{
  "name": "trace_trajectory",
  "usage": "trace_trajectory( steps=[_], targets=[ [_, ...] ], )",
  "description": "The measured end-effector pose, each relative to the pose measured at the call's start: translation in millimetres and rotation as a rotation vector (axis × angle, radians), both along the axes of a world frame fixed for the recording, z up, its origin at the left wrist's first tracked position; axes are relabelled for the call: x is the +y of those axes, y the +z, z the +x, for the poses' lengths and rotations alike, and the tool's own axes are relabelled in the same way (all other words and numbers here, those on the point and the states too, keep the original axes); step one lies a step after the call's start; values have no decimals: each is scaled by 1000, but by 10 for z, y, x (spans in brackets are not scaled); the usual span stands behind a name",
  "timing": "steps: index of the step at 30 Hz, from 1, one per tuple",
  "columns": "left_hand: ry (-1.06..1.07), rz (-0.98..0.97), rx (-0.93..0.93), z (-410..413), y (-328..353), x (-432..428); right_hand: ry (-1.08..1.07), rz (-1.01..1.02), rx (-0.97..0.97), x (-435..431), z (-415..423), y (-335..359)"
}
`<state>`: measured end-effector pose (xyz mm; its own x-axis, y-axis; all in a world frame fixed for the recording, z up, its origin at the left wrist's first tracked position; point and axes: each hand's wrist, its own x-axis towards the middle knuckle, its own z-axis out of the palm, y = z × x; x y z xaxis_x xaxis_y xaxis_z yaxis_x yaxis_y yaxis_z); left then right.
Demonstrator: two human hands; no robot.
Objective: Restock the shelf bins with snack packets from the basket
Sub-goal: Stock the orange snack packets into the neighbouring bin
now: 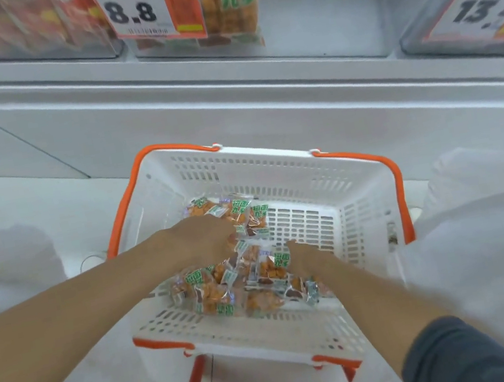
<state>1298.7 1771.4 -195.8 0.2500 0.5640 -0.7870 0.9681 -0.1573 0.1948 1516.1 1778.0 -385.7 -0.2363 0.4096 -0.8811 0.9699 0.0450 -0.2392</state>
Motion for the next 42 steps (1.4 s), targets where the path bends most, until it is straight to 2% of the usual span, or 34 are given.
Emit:
trace_trajectory(
  steps=[5, 12, 17, 21, 23, 26, 29, 32, 35, 42],
  targets=[
    [5, -6, 1, -36, -29, -39, 178, 139, -59, -134, -93, -82],
    [-7, 5, 36, -67, -21, -34, 266, 283, -40, -49, -242, 129],
    [-32, 62, 33, 11, 52, 15, -8, 221, 212, 58, -332, 428],
    [162, 215, -141, 57, 63, 81, -52, 369, 339, 464, -315, 1161],
    [357, 281, -302, 71, 131, 133, -36, 425, 374, 665, -264, 1626],
    [647, 278, -583, 126, 351, 229, -89, 415, 502, 798, -182, 2310],
    [666, 268, -844, 146, 500, 326, -218, 333, 663, 808, -88, 2824],
    [674, 353, -1031, 172, 680, 368, -213, 370, 724, 865, -38, 3133],
    [708, 473, -1116, 186, 857, 444, -245, 366, 770, 1008, -41, 3297],
    [657, 504, -1171, 229, 1066, 603, -315, 229, 761, 1228, 91, 3597]
  ],
)
